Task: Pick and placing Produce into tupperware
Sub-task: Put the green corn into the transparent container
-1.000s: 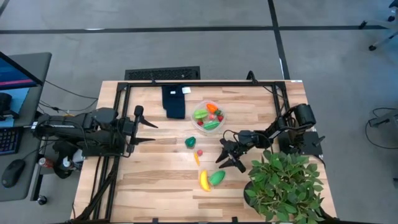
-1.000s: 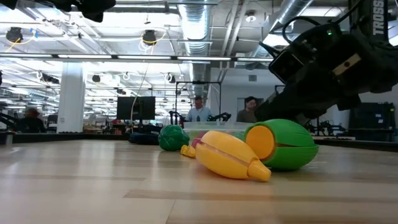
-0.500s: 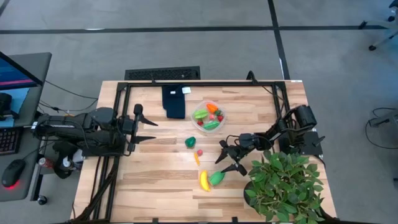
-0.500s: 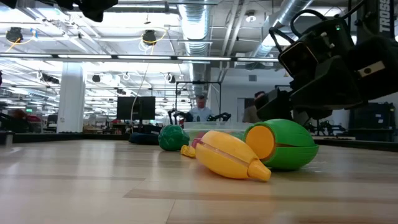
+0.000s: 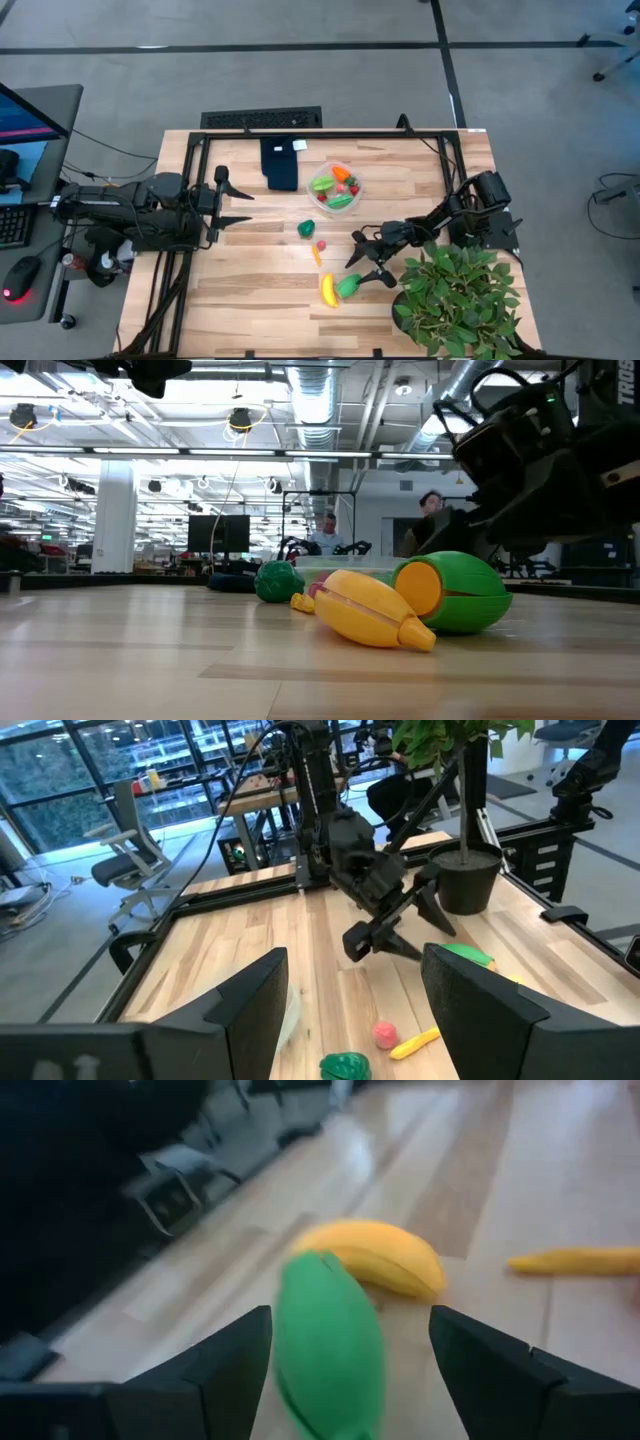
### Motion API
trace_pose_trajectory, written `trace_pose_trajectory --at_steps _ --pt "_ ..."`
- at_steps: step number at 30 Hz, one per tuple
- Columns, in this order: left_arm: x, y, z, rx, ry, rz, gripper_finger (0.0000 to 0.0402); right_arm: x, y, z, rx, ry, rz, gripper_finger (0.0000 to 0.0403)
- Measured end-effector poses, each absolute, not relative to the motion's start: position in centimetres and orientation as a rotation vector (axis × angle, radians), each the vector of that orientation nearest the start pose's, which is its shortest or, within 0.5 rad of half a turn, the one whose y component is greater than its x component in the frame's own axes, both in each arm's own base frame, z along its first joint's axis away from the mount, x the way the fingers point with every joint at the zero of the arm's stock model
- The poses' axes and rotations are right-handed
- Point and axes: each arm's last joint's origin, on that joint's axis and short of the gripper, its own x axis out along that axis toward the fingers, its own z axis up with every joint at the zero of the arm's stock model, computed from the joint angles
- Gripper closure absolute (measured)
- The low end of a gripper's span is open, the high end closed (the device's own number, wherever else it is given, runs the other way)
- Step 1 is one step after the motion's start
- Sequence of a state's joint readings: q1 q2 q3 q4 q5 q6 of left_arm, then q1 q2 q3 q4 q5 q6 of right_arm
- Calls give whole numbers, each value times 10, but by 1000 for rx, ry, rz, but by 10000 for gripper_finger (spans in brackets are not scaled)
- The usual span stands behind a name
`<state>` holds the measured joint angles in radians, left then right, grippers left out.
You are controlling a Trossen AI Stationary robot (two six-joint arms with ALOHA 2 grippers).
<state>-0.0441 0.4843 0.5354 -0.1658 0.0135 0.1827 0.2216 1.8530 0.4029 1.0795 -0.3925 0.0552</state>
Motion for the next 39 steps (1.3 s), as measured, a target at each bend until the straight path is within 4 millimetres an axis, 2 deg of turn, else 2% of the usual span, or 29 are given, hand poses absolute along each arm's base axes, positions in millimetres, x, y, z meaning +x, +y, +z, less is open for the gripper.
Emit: trace_pose_trajectory --at_steps 3,7,33,37,39 --pt "124 -6 288 178 109 -67 178 269 72 86 73 444 578 130" --pt "124 -6 288 175 109 -67 178 277 75 91 68 430 594 122" --pt "124 -6 288 173 111 -68 178 276 87 91 77 449 633 115" --pt "124 -6 288 173 112 -69 178 281 89 93 68 447 637 115" --pt "124 -6 288 173 111 -73 178 284 89 88 71 483 633 115"
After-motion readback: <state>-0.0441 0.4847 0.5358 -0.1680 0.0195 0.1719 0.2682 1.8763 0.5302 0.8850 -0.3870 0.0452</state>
